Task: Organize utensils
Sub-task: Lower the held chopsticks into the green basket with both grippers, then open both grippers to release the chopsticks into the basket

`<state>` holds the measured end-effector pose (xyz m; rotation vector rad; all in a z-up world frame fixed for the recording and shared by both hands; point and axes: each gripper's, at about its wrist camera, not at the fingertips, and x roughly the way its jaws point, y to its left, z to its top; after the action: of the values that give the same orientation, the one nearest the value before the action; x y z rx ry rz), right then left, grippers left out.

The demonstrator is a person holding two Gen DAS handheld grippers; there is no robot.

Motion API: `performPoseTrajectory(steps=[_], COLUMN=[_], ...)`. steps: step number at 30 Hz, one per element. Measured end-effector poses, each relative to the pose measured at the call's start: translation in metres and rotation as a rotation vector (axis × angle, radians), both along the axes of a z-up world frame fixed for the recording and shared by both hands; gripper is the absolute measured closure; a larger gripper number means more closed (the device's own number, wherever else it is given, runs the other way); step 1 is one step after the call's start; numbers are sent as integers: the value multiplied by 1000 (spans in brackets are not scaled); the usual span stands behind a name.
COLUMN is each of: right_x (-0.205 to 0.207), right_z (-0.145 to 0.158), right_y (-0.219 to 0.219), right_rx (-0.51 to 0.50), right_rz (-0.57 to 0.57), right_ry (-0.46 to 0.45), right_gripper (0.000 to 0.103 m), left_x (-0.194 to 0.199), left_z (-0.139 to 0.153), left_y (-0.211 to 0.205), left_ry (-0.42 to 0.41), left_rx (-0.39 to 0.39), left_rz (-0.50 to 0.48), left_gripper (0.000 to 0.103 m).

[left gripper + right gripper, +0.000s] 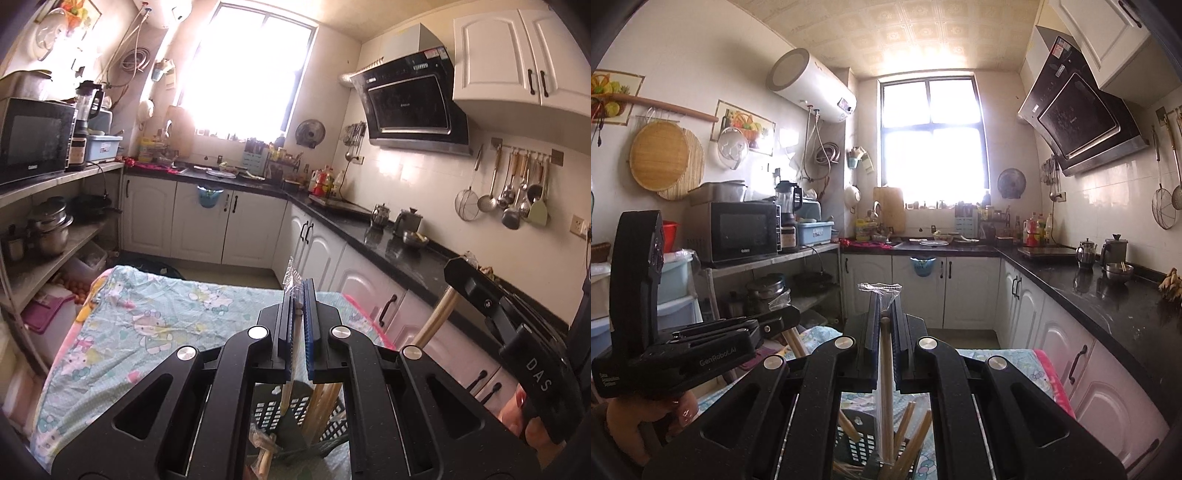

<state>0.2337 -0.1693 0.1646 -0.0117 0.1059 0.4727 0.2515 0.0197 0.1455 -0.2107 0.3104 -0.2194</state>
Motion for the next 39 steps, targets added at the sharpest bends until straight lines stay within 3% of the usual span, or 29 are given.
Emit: performPoseTrajectory(steps=[12,27,28,32,39], right_x=[17,36,37,41,37], right_z=[-35,-80,-82,-88,-89], right_y=[6,14,14,13,6], right_rx=[-17,-56,-59,-53,-39], right_rz=[-11,-53,-54,-60,-77], right_ry=[43,163,172,221,251], right_gripper=[97,97,96,78,61], left_x=[9,16,17,16,10], left_z=[-31,-61,-63,-65,-61], left_y=[-3,-5,-5,-3,6], left_ry=[70,154,157,166,160], left_rx=[4,-2,-2,-10,-42], left_rz=[-3,-23,-22,-16,-13], left_gripper=[101,100,99,80,63])
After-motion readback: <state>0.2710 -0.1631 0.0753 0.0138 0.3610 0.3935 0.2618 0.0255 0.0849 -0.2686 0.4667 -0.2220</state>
